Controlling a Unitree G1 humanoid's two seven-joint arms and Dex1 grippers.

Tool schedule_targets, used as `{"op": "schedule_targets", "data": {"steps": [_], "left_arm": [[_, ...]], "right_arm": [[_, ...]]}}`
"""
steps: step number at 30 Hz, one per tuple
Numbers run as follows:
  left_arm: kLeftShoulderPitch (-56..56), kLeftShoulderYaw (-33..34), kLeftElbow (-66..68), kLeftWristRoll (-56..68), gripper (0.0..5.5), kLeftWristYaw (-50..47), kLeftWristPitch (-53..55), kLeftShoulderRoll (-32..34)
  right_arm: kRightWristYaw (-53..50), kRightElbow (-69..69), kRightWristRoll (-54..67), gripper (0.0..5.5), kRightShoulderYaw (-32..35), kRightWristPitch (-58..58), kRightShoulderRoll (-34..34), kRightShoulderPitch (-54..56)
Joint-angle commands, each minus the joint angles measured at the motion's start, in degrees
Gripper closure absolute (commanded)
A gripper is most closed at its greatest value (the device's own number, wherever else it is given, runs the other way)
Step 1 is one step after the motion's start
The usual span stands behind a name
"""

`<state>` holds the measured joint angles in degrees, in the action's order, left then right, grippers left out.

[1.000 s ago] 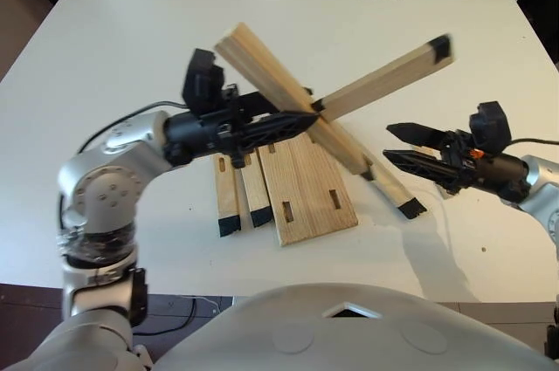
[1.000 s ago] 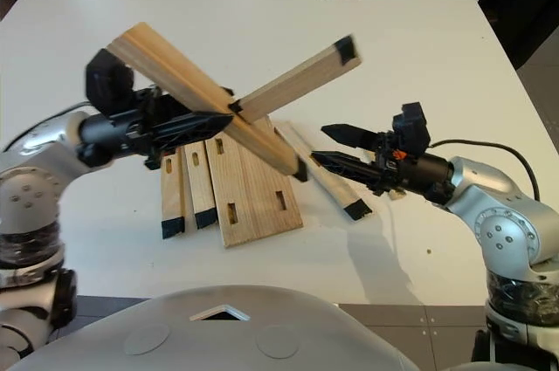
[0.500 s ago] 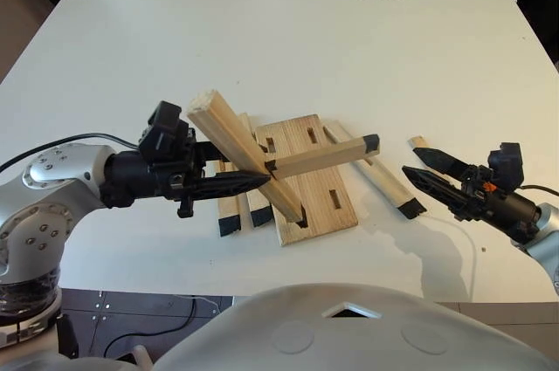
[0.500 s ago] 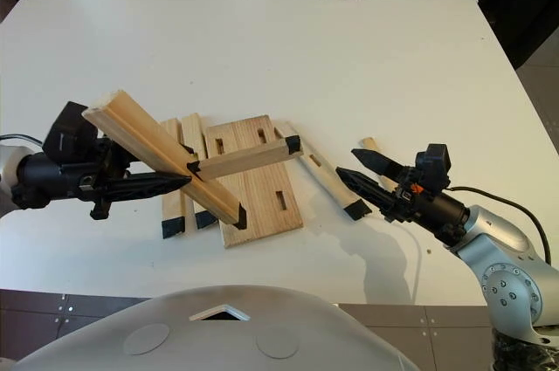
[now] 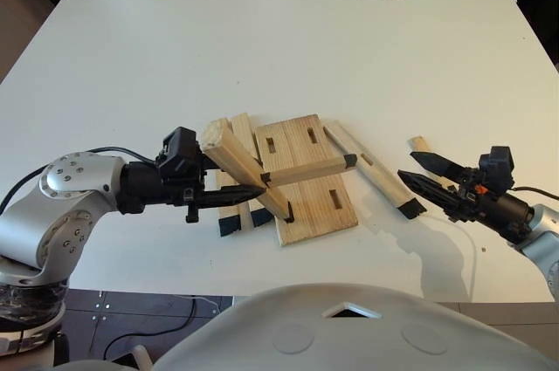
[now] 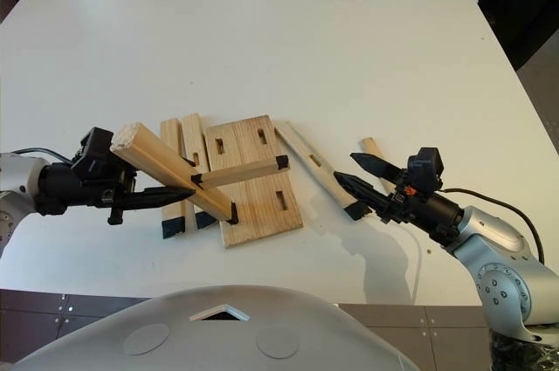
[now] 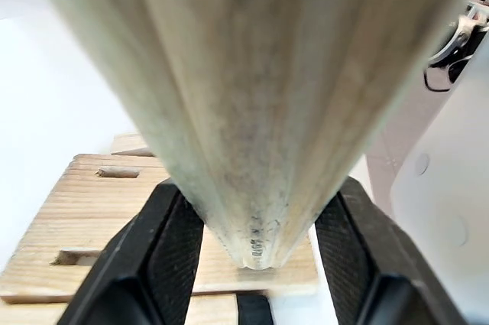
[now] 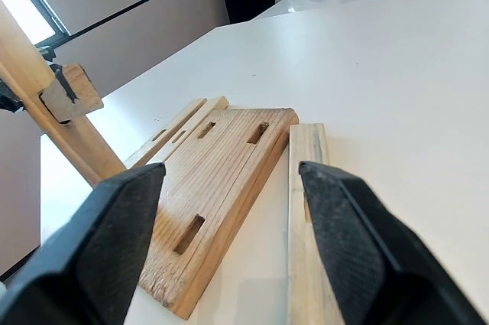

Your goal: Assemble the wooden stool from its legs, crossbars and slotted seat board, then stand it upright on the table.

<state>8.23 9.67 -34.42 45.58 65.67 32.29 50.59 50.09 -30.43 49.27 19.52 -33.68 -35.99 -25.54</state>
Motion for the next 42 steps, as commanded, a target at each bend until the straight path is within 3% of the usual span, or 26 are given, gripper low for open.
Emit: {"op": "schedule_targets", "data": {"steps": [1,14,24,29,42], "left_arm": [[3.7,-3.6,-2.0,-8.2,3.46,1.1,-5.0,2.1],[5.6,-15.2,-2.2,-21.1,3.46,0.5,-14.6,5.0],[-5.5,-25.5,8.9,-26.2,3.46,0.2,-12.7,5.2],[-12.9,-28.3,12.4,-23.7,3.46,-1.3,-7.9,3.5],[-26.6,-33.3,25.6,-27.1,3.46,-5.9,-7.6,-1.7]], "right_arm": [[0.2,0.1,-1.0,2.3,-0.4,0.8,-0.3,0.1],[-0.5,0.5,-2.2,2.3,-2.0,1.4,0.3,1.4],[-3.3,0.2,-4.5,2.3,-5.6,3.6,4.0,0.7],[-4.0,1.7,-5.9,2.3,-6.5,4.7,5.1,1.6],[-5.3,7.3,-8.9,2.3,-8.2,7.7,7.5,6.4]]}}
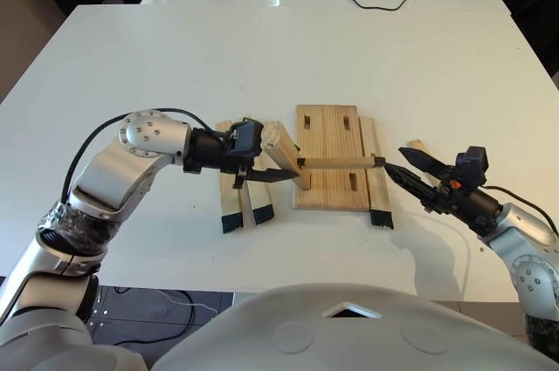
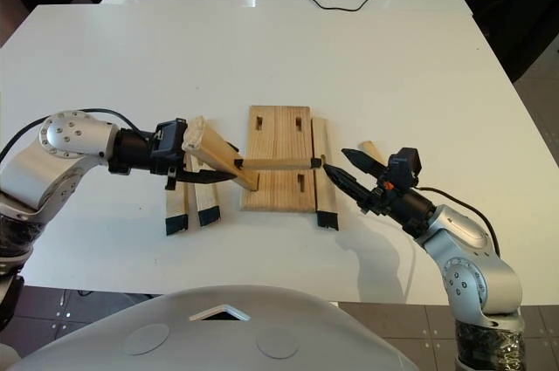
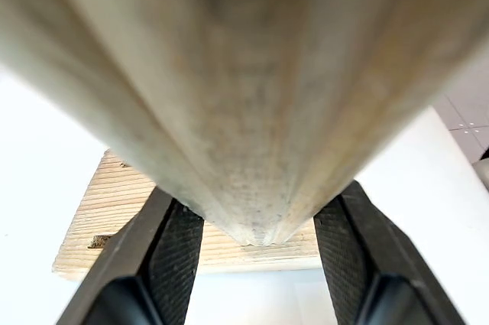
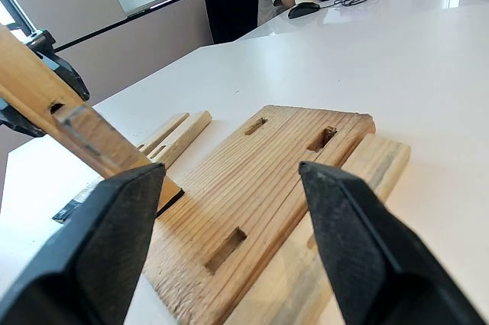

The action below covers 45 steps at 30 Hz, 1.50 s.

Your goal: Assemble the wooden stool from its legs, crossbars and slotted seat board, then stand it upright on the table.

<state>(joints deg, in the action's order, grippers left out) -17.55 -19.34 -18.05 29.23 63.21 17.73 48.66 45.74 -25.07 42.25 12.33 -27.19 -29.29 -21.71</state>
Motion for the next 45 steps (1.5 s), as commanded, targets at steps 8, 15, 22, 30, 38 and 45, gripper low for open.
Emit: {"op": "schedule_targets", "data": {"steps": [8,15,22,30,38,45], "left_arm": [[-3.4,-3.8,8.5,-9.6,3.04,-6.8,10.1,-2.8],[0.6,5.0,3.9,-8.4,2.23,-8.4,15.2,-0.9],[13.8,19.1,-9.8,-4.7,2.23,-11.6,28.6,7.6],[22.1,22.2,-21.6,2.1,2.23,-18.6,45.1,4.9],[31.2,17.0,-21.0,-2.7,2.23,-22.1,41.4,6.6],[30.1,16.7,-12.9,-6.8,2.23,-19.2,33.3,10.9]], "right_arm": [[-1.1,3.2,-2.5,2.3,-1.5,2.2,1.4,3.6],[-1.2,2.7,-2.3,2.3,-0.5,2.9,1.7,1.8],[-3.4,-1.7,-2.5,2.3,1.2,5.8,5.1,-7.9],[-5.9,-5.3,-2.3,2.3,2.9,8.1,7.2,-14.0],[-5.9,-5.3,-2.5,2.3,2.9,7.7,6.2,-13.3],[-6.3,-5.4,-3.5,2.3,1.9,8.8,7.2,-14.7]]}}
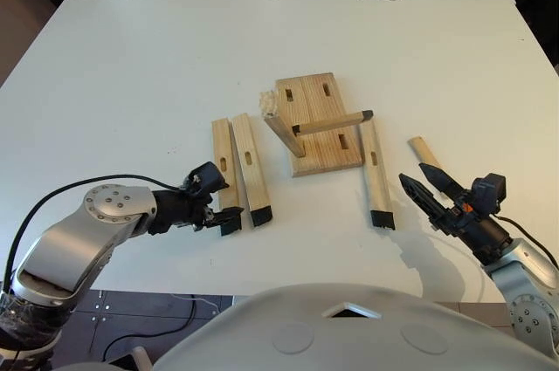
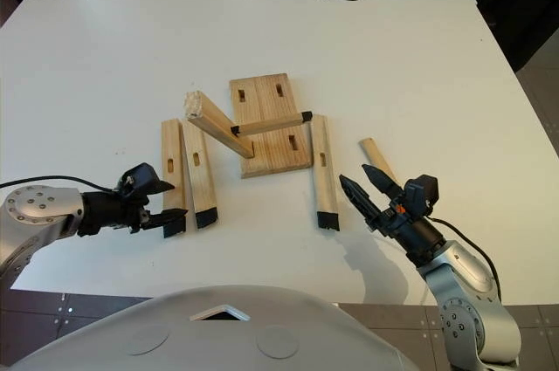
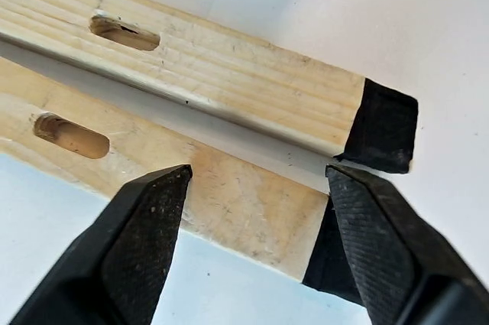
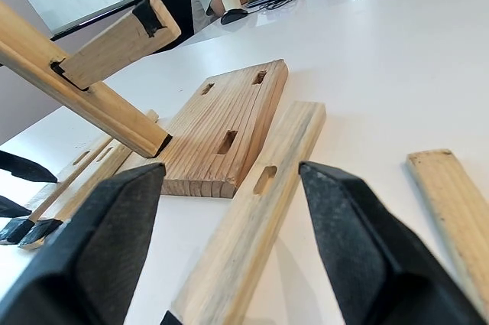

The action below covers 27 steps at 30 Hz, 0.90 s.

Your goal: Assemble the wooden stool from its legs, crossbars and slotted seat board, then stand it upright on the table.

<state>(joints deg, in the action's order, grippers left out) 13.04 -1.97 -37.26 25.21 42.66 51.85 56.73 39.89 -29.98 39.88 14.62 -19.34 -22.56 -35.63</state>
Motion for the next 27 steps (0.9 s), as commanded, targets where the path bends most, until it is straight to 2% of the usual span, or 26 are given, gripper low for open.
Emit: {"op": "schedule_targets", "data": {"steps": [1,7,12,19,22,27], "left_arm": [[-1.9,-0.2,7.9,-3.0,2.23,2.2,-1.8,3.3],[-8.9,0.0,17.9,-3.7,2.23,6.6,-5.6,3.9],[-9.8,-0.4,23.8,-3.0,2.23,9.5,-7.2,1.7],[-7.5,-0.7,27.3,-4.4,3.29,10.9,-11.2,-0.9],[-8.0,-0.7,29.3,-5.2,3.49,11.0,-12.5,-1.4],[-13.4,0.6,33.6,-7.7,3.49,8.8,-15.4,-2.0]], "right_arm": [[-0.6,-0.4,-1.2,2.3,-0.6,1.1,0.6,-0.8],[-1.2,0.6,-1.8,2.3,-1.2,1.7,0.8,0.5],[-1.1,1.4,-2.6,2.3,-1.4,1.8,0.6,1.7],[-0.6,2.7,-2.7,2.3,-0.6,1.2,-0.9,3.8],[-0.5,3.1,-2.6,2.3,-0.3,1.0,-1.5,4.4],[-0.7,3.7,-1.8,2.3,1.1,1.0,-2.0,6.2]]}}
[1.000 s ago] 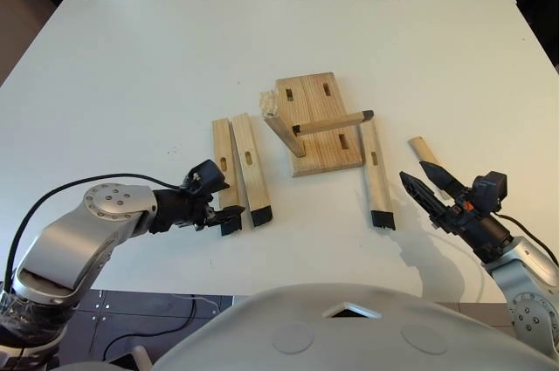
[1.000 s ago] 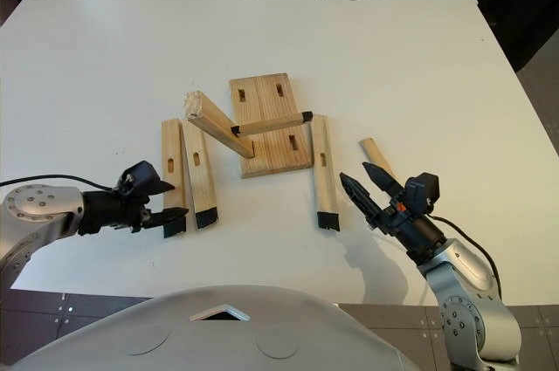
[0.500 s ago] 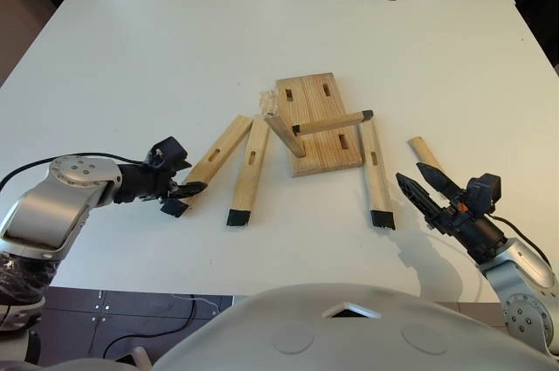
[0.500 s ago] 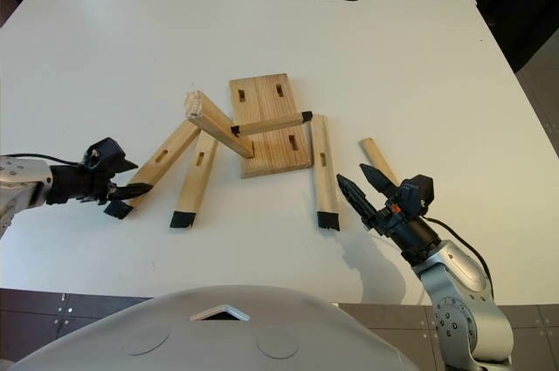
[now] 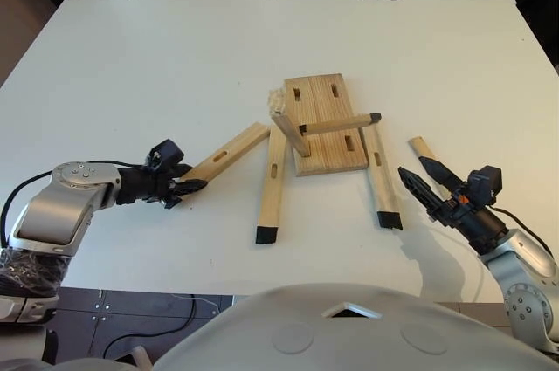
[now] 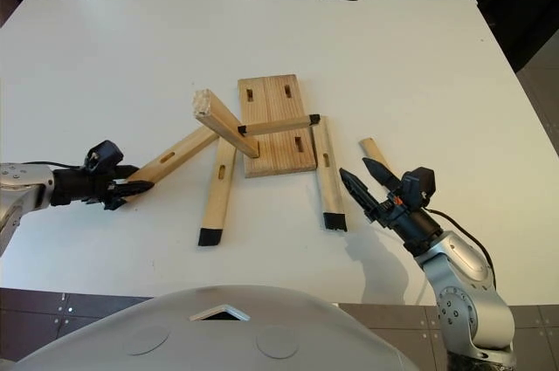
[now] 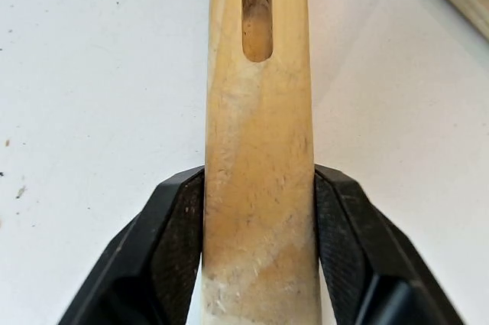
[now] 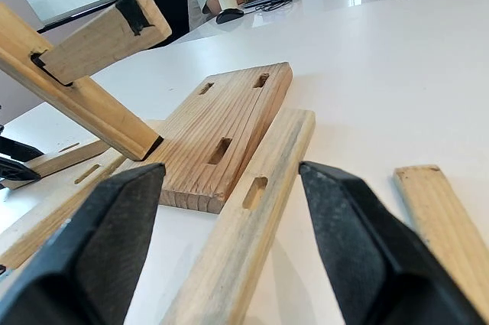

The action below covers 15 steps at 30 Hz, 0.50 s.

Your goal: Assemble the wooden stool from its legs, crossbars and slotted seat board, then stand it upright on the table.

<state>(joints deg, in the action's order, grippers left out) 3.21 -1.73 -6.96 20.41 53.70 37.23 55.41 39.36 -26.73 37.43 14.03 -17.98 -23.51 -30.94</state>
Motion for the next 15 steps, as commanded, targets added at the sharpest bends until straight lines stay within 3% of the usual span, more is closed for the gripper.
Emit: {"op": "schedule_targets", "data": {"steps": [1,7,11,15], "left_arm": [[-5.6,0.8,4.1,-3.2,3.49,-2.8,-1.1,-0.9],[-16.7,6.5,3.1,-0.2,3.49,-6.4,-1.6,-5.0],[-26.8,13.1,-4.0,13.8,3.49,-6.1,2.8,-11.8],[-39.3,17.1,-1.2,26.6,3.49,-2.6,7.6,-14.1]], "right_arm": [[-0.4,0.6,1.2,2.3,2.3,-0.6,-1.1,2.2],[-2.2,2.1,7.0,2.3,7.4,-3.0,-3.4,11.1],[-3.0,-1.4,17.5,2.3,10.1,-8.1,-8.8,23.4],[-0.5,-2.6,25.0,2.3,8.7,-12.7,-13.5,32.8]]}}
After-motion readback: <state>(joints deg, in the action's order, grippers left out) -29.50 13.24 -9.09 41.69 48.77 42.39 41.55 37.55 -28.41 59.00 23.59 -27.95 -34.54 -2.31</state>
